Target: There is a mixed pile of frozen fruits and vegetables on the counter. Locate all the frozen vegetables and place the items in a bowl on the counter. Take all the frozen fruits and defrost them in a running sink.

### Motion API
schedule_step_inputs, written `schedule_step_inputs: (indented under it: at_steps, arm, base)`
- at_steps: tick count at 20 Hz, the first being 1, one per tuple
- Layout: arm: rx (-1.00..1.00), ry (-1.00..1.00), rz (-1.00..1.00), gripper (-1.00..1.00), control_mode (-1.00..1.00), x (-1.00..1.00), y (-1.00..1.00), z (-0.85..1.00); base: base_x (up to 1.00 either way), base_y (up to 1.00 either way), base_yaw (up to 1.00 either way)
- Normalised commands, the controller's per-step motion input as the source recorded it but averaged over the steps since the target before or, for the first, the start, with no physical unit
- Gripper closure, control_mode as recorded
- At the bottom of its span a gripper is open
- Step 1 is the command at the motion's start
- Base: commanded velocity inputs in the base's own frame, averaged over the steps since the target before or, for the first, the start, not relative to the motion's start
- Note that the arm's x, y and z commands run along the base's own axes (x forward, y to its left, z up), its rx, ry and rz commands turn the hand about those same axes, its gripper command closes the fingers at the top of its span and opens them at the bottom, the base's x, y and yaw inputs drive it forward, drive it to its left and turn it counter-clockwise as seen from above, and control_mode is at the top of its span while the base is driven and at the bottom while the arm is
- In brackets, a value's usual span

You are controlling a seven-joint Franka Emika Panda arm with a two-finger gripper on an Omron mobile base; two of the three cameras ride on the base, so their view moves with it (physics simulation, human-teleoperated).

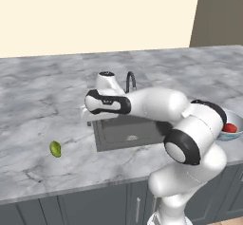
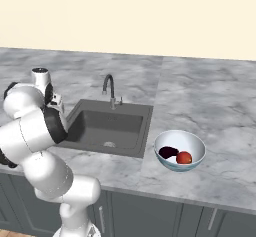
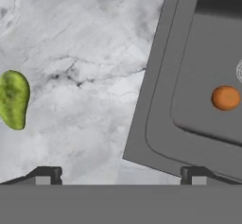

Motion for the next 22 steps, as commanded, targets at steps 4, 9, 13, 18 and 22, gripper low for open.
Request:
schedule_step_inputs:
  at_steps: [4,9,13,18,22]
  arm:
    - [-0.01,-0.02,0.01,-1.0,-1.0,-0.65,0.65,0.01]
    - [-0.01,0.0,-0.04,-1.0,-1.0,-0.44,0.57,-0.01]
    - [-0.07,0.04,-0.1,-1.0,-1.0,0.0,0.5,-0.01]
    - [-0.1,0.12,0.0,-1.0,-1.0,0.32,0.25,-0.04]
    - [-0.2,0.19,-0.01,-1.0,-1.0,0.29,0.64,0.04]
  base:
    - [0.0,0.0,0.0]
    - [0.0,0.0,0.0]
    - [0.0,0.0,0.0]
    - [0.0,0.0,0.0]
    - [0.0,0.0,0.0]
